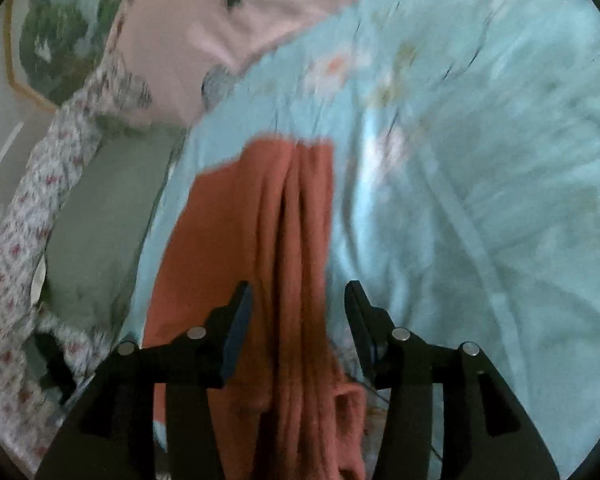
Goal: Fold small clothes
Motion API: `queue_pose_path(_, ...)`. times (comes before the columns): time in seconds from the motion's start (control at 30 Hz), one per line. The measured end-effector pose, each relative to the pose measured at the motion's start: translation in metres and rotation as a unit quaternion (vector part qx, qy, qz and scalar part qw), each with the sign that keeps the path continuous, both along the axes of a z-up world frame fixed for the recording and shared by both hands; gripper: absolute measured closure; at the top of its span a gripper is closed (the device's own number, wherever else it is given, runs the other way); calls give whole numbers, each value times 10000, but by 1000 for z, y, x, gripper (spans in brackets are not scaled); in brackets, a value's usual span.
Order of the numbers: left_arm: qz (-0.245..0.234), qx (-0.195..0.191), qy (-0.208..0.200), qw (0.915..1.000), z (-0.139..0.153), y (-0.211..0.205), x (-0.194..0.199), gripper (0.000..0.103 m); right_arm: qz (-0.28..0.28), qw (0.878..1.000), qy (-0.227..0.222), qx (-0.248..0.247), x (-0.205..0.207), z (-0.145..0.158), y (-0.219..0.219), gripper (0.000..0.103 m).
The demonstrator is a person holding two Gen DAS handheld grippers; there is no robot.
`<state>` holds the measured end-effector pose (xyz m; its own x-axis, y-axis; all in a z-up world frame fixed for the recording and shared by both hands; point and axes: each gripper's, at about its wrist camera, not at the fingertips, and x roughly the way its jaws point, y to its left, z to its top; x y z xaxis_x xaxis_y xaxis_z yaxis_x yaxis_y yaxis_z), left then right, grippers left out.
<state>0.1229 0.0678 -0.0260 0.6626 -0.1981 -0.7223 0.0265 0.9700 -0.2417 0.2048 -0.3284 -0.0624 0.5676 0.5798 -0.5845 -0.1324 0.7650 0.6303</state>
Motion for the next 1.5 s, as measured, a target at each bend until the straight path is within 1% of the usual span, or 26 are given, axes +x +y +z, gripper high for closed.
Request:
queue_pose_path(0.03,48,17,-38,10000,4,5,-6,46,-100,9998,-160,34,-5,7,-2,53)
queue_pose_path(0.1,148,115,-164,9997,13,12,-17,46,15,9989,-437,159,-8,21,-3,53)
queue_pose_path(0.17,159,31,-265,9995,23,21,-31,47,233,9986,-464,122,-4,27,9,54)
queue_pose_path(0.23,100,-40,-327,9994,28,20,-37,47,367,9986,-384,20,4,25,19,54)
queue_pose_path(0.3,-66,-39,-391,9992,32,14,-43,49,430,9989,-192,-86,14,17,27,54)
queue_pose_path(0.33,-154,-6,-418,9990,33,9,-45,52,463,9988,-111,-78,20,14,29,54)
queue_pose_path(0.47,-440,-51,-422,9981,35,-11,-45,54,613,9981,38,-80,40,7,40,54)
queue_pose_path(0.57,-588,-53,-355,9976,29,-18,-42,54,658,9977,137,-118,61,4,47,54)
queue_pose_path(0.6,-585,-3,-315,9978,26,-19,-40,54,680,9975,143,-111,65,3,47,58)
queue_pose_path(0.63,-593,25,-260,9979,22,-19,-38,54,725,9973,133,-80,70,4,49,78)
queue_pose_path(0.67,-574,27,-172,9982,16,-19,-35,54,778,9969,129,-76,75,6,53,90)
queue_pose_path(0.7,-556,10,-114,9984,13,-18,-33,54,797,9967,104,-95,77,11,55,94)
queue_pose_path(0.73,-555,-51,-51,9984,11,-17,-32,53,786,9968,14,-113,76,17,56,94)
queue_pose_path(0.83,-513,-128,-11,9986,11,-14,-30,54,786,9953,-574,-4,56,49,54,94)
queue_pose_path(0.87,-507,-79,-22,9987,13,-15,-31,56,717,9944,-775,30,46,59,49,94)
queue_pose_path(0.93,-522,-44,-36,9986,17,-18,-32,64,575,9944,-888,-45,36,63,39,94)
queue_pose_path(1.0,-590,-36,-61,9982,21,-21,-32,64,400,9958,-745,-357,36,51,32,94)
queue_pose_path(1.03,-616,-15,-50,9981,21,-23,-31,64,339,9970,-555,-431,39,38,28,94)
queue_pose_path(1.1,-652,45,30,9979,18,-27,-28,63,301,9984,-257,-406,46,18,25,94)
queue_pose_path(1.2,-680,-61,108,9976,13,-31,-26,64,277,9981,-60,-554,55,-3,28,94)
queue_pose_path(1.33,-684,125,203,9974,8,-34,-24,63,173,9970,20,-757,62,-14,34,94)
queue_pose_path(1.5,-602,-88,434,9972,-6,-30,-17,57,161,9933,-49,-1144,64,-12,40,94)
